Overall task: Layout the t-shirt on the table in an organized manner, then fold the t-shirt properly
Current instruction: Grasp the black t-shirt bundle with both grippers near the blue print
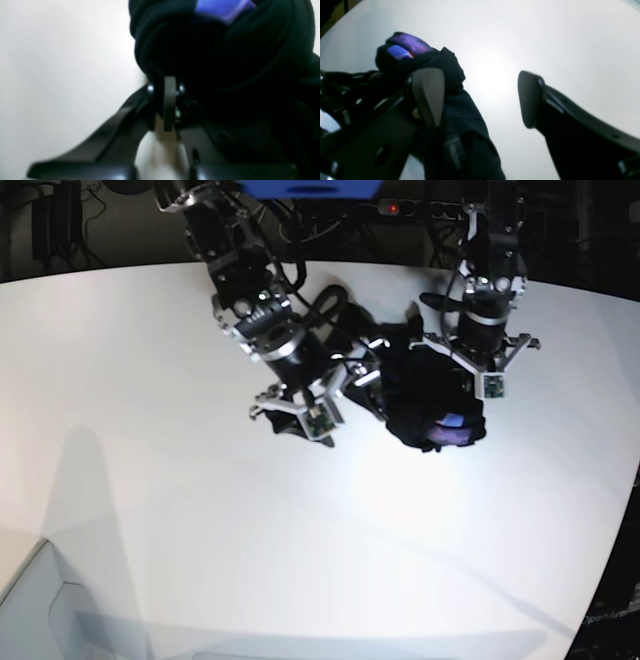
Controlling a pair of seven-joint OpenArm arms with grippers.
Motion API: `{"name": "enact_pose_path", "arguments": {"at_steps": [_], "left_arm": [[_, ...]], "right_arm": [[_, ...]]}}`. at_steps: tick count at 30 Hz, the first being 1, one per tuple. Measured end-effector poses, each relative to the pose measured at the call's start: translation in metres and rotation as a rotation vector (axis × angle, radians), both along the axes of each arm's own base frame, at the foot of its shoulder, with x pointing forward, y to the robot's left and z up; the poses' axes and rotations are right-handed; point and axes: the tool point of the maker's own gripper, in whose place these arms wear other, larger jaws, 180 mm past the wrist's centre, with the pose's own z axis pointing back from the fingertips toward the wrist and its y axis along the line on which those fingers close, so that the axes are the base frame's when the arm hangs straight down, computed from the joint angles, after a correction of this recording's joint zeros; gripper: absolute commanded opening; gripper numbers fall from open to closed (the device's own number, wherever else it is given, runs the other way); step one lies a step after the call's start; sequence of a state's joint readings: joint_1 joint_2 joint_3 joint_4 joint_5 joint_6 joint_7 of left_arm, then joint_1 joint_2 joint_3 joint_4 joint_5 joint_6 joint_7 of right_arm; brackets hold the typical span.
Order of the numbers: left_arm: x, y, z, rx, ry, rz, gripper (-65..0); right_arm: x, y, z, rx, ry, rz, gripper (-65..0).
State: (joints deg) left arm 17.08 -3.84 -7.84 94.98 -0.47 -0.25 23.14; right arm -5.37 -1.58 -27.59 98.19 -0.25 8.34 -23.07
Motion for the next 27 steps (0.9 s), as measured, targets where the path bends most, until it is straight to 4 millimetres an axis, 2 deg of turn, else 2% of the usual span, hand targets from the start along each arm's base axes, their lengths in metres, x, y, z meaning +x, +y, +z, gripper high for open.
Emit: {"name": "enact_pose_path", "arguments": {"at_steps": [5, 7, 10, 13, 21, 27], "left_arm": [[0.000, 0.000, 0.000, -0.002, 0.000, 0.000, -64.7], [0.000, -0.001, 0.000, -0.004, 0.000, 0.002, -64.7], [0.000, 0.000, 0.000, -0.004, 0.000, 0.004, -64.7], [0.000, 0.000, 0.000, -0.004, 0.000, 0.004, -64.7], [0.000, 0.000, 0.000, -0.003, -0.001, 0.004, -64.7], [0.002, -0.001, 0.002, -0.007, -0.006, 0.004, -64.7]], "right_arm": [[0.001, 0.032, -0.013, -0.029, 0.106, 0.054, -28.4], [0.007, 0.041, -0.011, -0.020, 0.115, 0.059, -33.5], [0.007, 0.051, -0.009, 0.032, 0.144, 0.070, -37.0], [0.007, 0.057, -0.011, 0.078, 0.181, 0.084, -36.1], [0.006, 0.059, -0.030, 0.064, 0.231, 0.090, -32.7], [0.016, 0.058, -0.039, 0.042, 0.240, 0.091, -33.3]]}}
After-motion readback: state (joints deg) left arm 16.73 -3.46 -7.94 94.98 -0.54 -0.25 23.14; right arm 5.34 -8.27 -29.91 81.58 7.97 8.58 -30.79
